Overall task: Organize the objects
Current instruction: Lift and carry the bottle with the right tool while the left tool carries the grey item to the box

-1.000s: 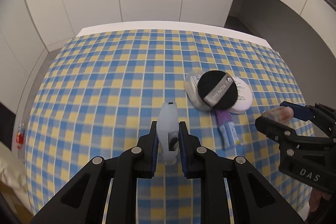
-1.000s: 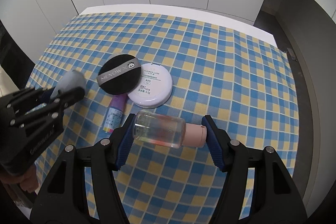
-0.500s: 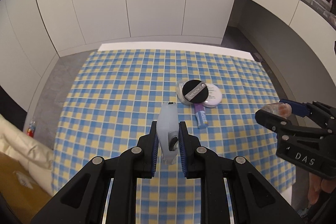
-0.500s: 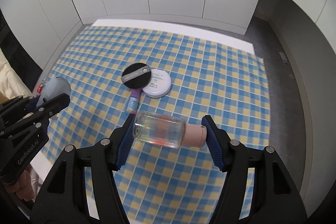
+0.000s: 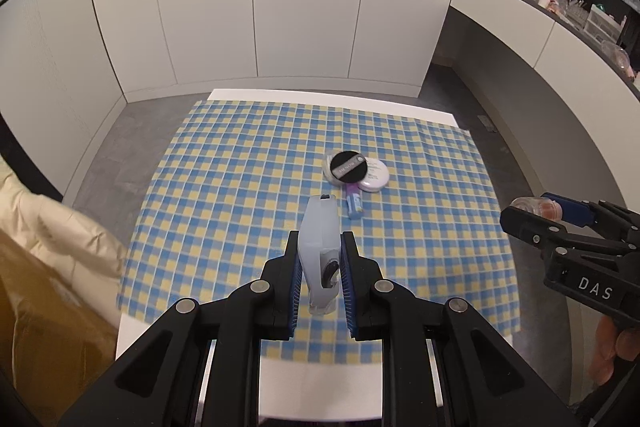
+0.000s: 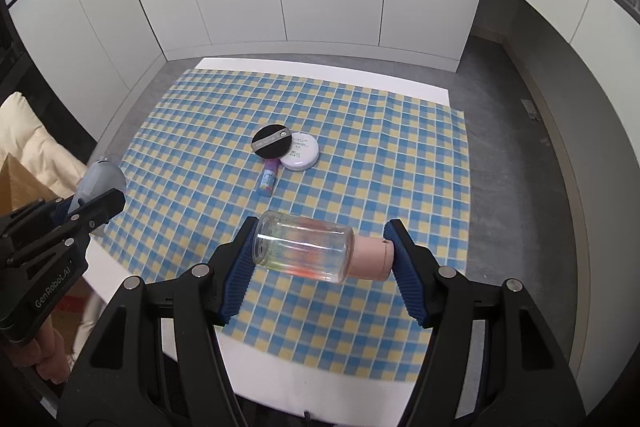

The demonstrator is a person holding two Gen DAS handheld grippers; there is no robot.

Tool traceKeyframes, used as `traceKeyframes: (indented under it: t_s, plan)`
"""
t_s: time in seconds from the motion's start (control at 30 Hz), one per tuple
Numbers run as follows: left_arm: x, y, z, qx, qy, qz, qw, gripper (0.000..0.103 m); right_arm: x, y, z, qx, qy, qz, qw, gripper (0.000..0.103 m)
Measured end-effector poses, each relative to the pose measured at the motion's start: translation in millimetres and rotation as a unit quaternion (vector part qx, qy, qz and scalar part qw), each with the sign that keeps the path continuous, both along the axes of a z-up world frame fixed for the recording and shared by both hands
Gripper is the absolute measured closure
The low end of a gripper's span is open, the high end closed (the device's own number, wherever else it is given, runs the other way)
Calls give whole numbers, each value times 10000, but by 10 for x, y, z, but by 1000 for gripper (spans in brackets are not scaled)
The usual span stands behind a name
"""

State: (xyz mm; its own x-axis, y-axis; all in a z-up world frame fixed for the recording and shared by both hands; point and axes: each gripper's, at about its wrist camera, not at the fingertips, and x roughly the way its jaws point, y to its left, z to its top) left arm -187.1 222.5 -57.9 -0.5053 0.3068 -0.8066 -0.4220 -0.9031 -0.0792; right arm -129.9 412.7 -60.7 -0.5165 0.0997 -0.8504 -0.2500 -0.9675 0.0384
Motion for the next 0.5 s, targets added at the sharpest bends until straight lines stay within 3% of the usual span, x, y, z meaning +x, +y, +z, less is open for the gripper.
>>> traceKeyframes:
  t_s: [0.5]
  plan:
    - [776,-240,452,99,291,-57,9995,86,657,-300,410,100,273,336,9990,37]
